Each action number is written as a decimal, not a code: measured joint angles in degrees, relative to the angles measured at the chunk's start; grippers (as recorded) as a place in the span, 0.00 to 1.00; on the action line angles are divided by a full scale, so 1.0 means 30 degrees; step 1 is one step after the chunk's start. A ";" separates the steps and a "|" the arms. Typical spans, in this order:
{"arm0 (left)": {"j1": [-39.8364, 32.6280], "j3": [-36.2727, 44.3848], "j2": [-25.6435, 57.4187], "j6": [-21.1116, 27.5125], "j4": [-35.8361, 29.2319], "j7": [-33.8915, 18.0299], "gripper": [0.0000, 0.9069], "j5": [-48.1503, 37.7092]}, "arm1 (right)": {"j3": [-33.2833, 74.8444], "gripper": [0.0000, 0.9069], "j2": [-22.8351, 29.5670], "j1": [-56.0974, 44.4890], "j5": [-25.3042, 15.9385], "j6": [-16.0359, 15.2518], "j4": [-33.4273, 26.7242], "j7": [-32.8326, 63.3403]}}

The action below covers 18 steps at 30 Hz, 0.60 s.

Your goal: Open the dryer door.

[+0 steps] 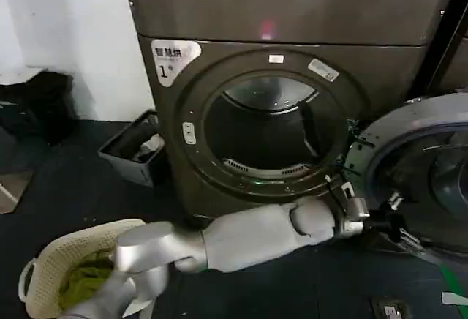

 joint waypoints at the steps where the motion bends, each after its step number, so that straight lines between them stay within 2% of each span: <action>1: 0.0004 0.0011 0.0000 -0.0030 -0.0192 0.0017 1.00 -0.0011 | -0.0068 1.00 -0.0027 0.0058 -0.0009 -0.0004 0.0003 0.0000; 5: 0.0114 0.0038 0.0112 -0.0052 -0.1075 0.0022 1.00 -0.0175 | -0.0286 1.00 -0.0122 0.0276 -0.0058 -0.0043 0.0034 -0.0001; 18: -0.0076 0.0298 0.4714 -0.0126 -0.4543 -0.0315 1.00 -0.0707 | -0.0510 1.00 -0.0330 0.0551 -0.0110 -0.0036 -0.0010 -0.0091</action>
